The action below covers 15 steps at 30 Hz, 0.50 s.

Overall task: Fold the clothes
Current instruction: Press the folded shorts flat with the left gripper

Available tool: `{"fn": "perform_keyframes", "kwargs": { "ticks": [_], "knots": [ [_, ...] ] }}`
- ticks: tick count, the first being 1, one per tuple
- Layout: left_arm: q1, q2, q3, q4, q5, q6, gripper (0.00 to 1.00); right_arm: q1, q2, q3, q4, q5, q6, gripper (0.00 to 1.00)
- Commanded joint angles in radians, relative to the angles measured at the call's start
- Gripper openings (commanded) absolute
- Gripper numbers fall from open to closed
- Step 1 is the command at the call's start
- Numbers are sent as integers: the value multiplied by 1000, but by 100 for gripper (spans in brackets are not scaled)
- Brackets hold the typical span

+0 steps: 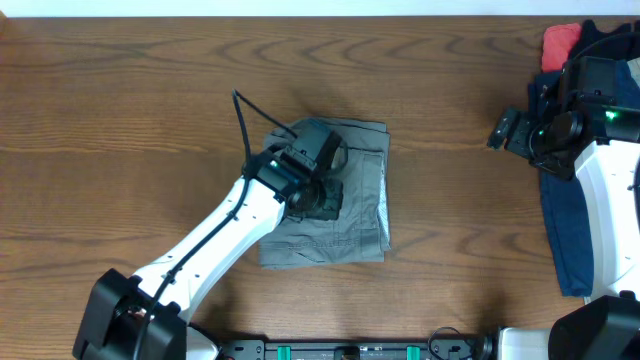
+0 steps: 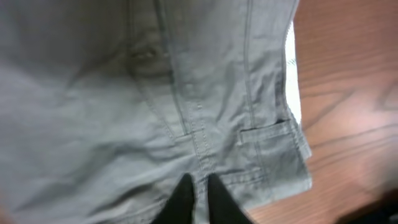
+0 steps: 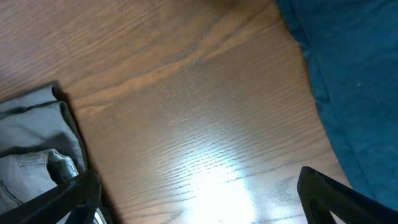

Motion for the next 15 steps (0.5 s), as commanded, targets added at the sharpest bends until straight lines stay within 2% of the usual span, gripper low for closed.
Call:
{"fn": "perform_keyframes", "kwargs": {
  "ticks": [1, 6, 15],
  "knots": [
    [-8, 20, -70, 66, 94, -76, 6, 1, -2, 5, 2, 10, -4, 99],
    [-48, 26, -157, 240, 209, -79, 6, 1, -2, 5, 2, 10, -4, 99],
    [-172, 111, -185, 371, 208, -153, 6, 1, -2, 5, 2, 10, -4, 99]
  ]
}}
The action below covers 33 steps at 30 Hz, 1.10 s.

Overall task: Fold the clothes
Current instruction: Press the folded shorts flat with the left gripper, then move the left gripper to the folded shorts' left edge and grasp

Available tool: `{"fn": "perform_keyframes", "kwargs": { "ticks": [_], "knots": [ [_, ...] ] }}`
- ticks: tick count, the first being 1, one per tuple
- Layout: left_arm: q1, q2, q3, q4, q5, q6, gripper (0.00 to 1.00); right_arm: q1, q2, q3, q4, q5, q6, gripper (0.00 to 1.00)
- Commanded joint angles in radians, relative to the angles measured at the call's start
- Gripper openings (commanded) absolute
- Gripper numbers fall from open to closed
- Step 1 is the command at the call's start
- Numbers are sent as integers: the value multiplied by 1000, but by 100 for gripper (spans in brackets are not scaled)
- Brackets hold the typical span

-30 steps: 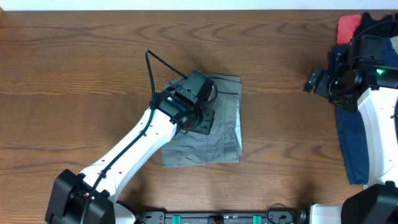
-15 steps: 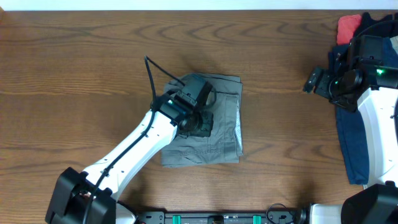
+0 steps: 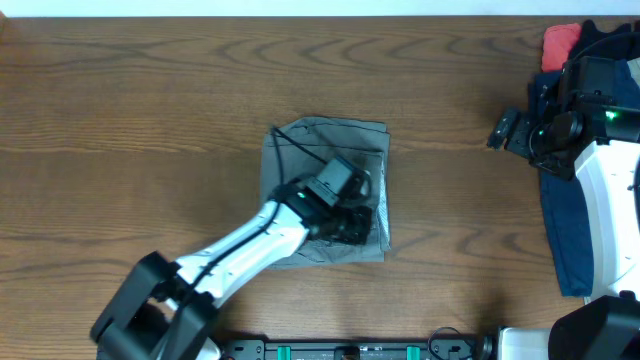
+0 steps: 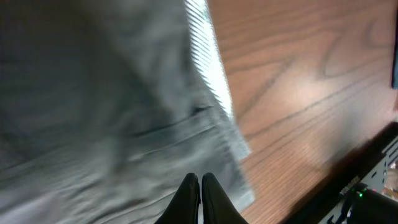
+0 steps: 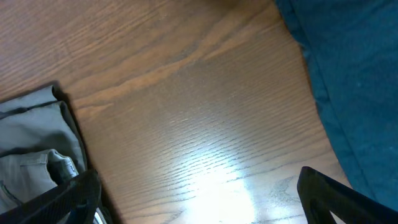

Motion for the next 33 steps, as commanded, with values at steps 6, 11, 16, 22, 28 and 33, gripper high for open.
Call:
{"fn": "perform_keyframes", "kwargs": {
  "ticks": [6, 11, 16, 22, 28, 33],
  "knots": [
    [-75, 177, -8, 87, 14, -88, 6, 1, -2, 5, 2, 10, -4, 99],
    [-75, 186, -8, 80, 17, -93, 6, 1, -2, 5, 2, 10, -4, 99],
    [-75, 101, -4, 64, 17, -93, 6, 1, -2, 5, 2, 10, -4, 99],
    [-63, -80, -2, 40, 13, -76, 27, 1, -2, 5, 2, 11, -4, 99],
    [18, -236, -2, -6, 7, -73, 70, 1, -2, 5, 2, 11, -4, 99],
    [182, -325, -2, -131, -157, -25, 98, 1, -2, 5, 2, 10, -4, 99]
  ]
}}
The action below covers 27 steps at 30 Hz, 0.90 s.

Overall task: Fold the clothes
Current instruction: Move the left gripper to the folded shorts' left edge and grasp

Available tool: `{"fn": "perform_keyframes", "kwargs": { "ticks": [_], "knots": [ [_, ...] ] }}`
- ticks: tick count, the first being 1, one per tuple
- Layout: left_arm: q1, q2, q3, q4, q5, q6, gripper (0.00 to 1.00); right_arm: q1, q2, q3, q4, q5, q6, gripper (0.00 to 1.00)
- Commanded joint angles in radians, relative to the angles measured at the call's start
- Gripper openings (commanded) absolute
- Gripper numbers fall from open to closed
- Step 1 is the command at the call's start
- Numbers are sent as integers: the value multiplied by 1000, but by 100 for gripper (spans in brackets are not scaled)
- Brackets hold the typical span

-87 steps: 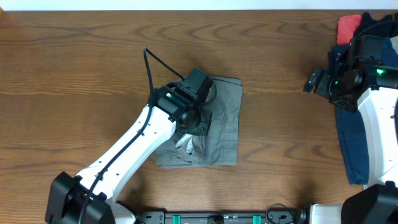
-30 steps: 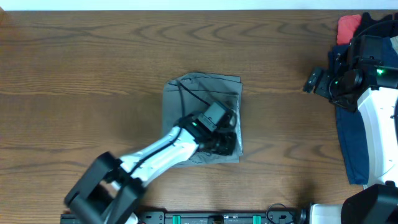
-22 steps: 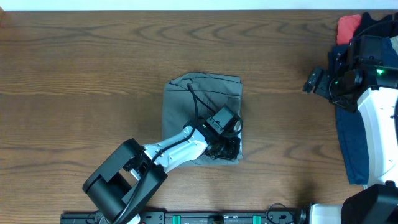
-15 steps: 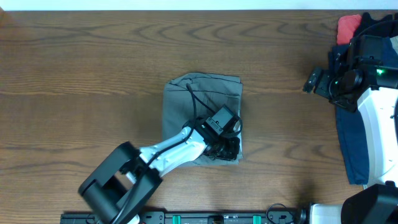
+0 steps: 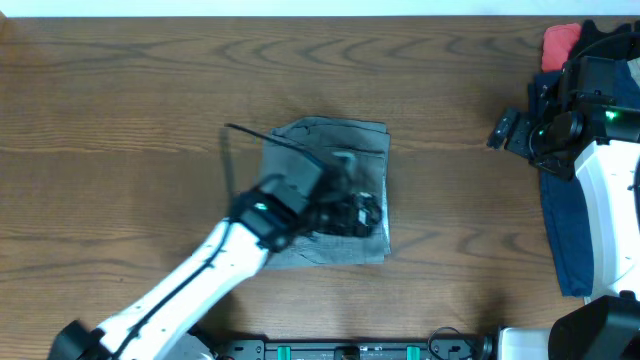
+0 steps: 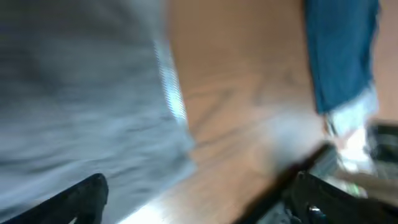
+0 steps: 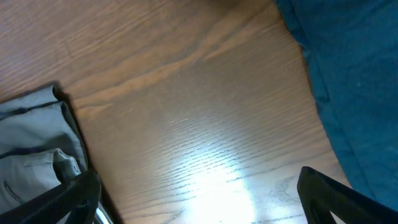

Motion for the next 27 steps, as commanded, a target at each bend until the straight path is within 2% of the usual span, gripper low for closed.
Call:
{"fn": "perform_keyframes", "kwargs": {
  "ticks": [1, 6, 9, 14, 21, 27],
  "knots": [
    [119, -47, 0, -64, -175, 33, 98, 1, -2, 5, 2, 10, -5, 99],
    [301, -58, -1, -150, -358, 34, 98, 1, -2, 5, 2, 10, -5, 99],
    [408, -42, -1, -164, -361, 99, 98, 1, -2, 5, 2, 10, -5, 99],
    [519, 35, -1, -163, -269, 239, 98, 1, -2, 5, 2, 10, -5, 99],
    [586, 216, -1, -103, 135, 436, 98, 1, -2, 5, 2, 10, -5, 99],
    [586, 336, -1, -64, 161, 446, 98, 1, -2, 5, 2, 10, -5, 99]
  ]
}}
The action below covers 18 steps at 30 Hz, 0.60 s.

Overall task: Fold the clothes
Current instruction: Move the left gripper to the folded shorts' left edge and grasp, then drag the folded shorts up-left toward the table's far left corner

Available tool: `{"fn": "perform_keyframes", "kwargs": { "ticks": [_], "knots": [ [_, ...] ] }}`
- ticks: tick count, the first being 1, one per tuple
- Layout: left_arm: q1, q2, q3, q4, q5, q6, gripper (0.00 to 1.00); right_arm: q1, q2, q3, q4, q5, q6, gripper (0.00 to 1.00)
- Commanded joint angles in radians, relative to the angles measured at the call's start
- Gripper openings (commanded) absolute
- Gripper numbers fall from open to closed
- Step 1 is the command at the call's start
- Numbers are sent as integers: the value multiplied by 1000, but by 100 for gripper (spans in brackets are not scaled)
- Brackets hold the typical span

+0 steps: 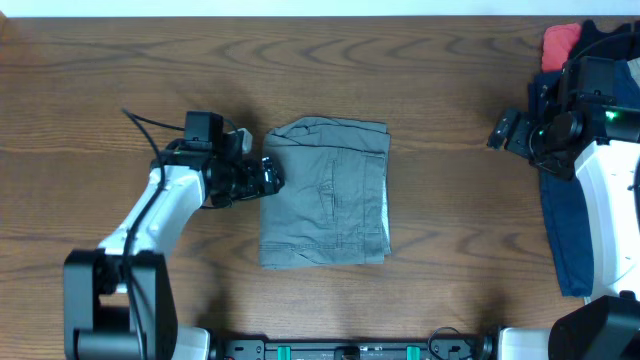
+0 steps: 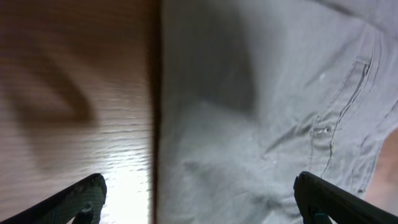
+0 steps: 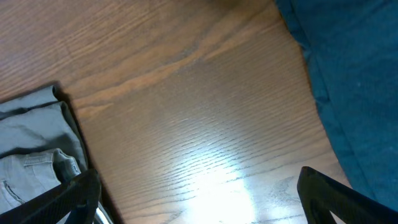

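Grey shorts (image 1: pixel 326 192) lie folded into a neat rectangle at the table's middle, seen close up in the left wrist view (image 2: pixel 267 112) and at the left edge of the right wrist view (image 3: pixel 34 146). My left gripper (image 1: pixel 268 174) sits at the shorts' upper left edge, open, its fingertips (image 2: pixel 81 196) wide apart with the cloth's edge between them but not held. My right gripper (image 1: pixel 497 131) hangs open at the far right over bare wood (image 3: pixel 199 205).
A dark blue garment (image 1: pixel 567 225) lies along the right edge under the right arm, also in the right wrist view (image 3: pixel 354 74). A red cloth (image 1: pixel 560 40) sits at the back right corner. Wooden table (image 1: pixel 130 80) all around.
My left gripper has moved from over the shorts' right middle to their upper left edge, still open. The shorts lie flat and uncovered. The right arm has not moved.
My left gripper was shut, pressing on the middle of the folded shorts. It was then shut further right and lower on them, then open near their right side. Now it is off to the left edge, and the shorts lie folded.
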Motion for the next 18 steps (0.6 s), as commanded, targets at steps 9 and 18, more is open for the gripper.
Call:
{"fn": "perform_keyframes", "kwargs": {
  "ticks": [9, 18],
  "knots": [
    [5, 180, 0, 7, 133, 86, 98, 1, -2, 5, 2, 10, -4, 99],
    [5, 181, 0, 56, 137, 76, 30, 1, -2, 5, 2, 10, -4, 99]
  ]
}}
